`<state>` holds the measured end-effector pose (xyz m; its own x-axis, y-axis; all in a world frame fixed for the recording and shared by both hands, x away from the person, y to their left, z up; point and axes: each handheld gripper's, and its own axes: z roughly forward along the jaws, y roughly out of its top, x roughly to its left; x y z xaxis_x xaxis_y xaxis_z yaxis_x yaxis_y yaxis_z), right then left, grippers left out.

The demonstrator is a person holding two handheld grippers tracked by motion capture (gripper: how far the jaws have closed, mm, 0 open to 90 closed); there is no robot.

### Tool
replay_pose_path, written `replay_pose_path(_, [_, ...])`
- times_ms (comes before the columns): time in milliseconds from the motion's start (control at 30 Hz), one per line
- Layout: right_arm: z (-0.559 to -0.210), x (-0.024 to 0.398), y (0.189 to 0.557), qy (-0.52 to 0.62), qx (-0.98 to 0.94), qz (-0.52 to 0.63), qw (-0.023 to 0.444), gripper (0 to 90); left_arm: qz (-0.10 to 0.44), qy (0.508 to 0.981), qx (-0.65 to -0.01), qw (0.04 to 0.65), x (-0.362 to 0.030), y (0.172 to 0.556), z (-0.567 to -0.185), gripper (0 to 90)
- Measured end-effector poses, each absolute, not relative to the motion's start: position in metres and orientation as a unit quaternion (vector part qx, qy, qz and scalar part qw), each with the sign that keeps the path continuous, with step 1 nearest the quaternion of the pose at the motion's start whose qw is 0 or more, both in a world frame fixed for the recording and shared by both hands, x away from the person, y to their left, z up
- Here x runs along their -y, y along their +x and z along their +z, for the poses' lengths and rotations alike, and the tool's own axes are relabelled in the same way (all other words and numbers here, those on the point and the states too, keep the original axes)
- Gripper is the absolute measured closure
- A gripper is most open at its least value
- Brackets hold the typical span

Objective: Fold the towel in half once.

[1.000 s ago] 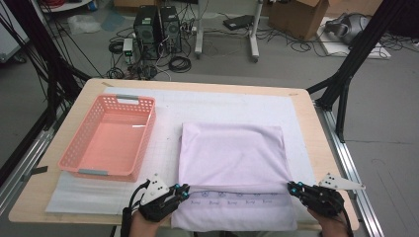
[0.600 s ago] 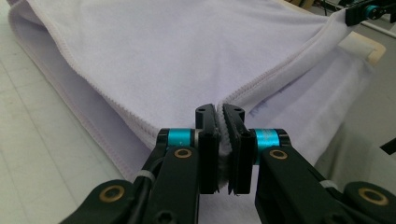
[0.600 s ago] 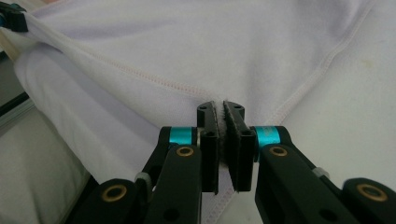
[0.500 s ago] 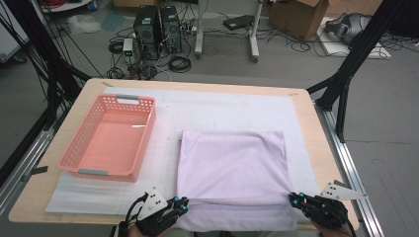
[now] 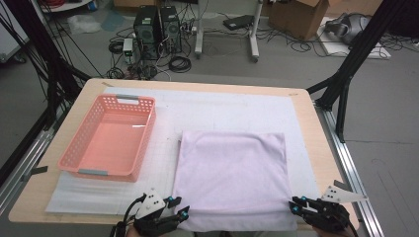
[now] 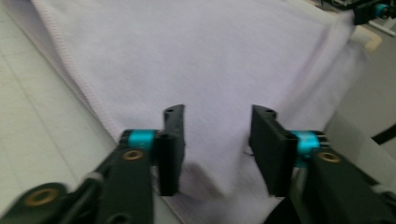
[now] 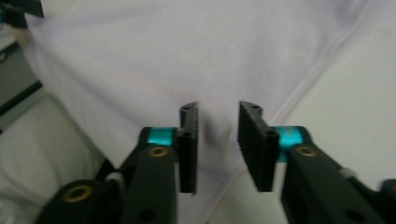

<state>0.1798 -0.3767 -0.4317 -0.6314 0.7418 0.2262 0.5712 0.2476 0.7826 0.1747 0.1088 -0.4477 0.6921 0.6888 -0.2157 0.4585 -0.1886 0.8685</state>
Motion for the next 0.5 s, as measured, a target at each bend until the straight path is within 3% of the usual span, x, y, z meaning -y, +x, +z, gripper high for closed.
replay_pose_path(100, [-0.427,0.381,0.183,0.425,-0.762,0.475,0.114,61.6,0.129,0.751,-0.377,0.526,-0.111,0.183,-0.442,44.4])
replay_pose_path(333, [-0.426,0.383,0.201,0.453,-0.743,0.469,0.151,60.6,0.141,0.730,-0.392,0.541,-0.113,0.216,-0.433,46.0])
replay_pose_path(500, [-0.425,0.380,0.222,0.464,-0.735,0.468,0.159,55.9,0.151,0.738,-0.393,0.528,-0.108,0.255,-0.423,42.1])
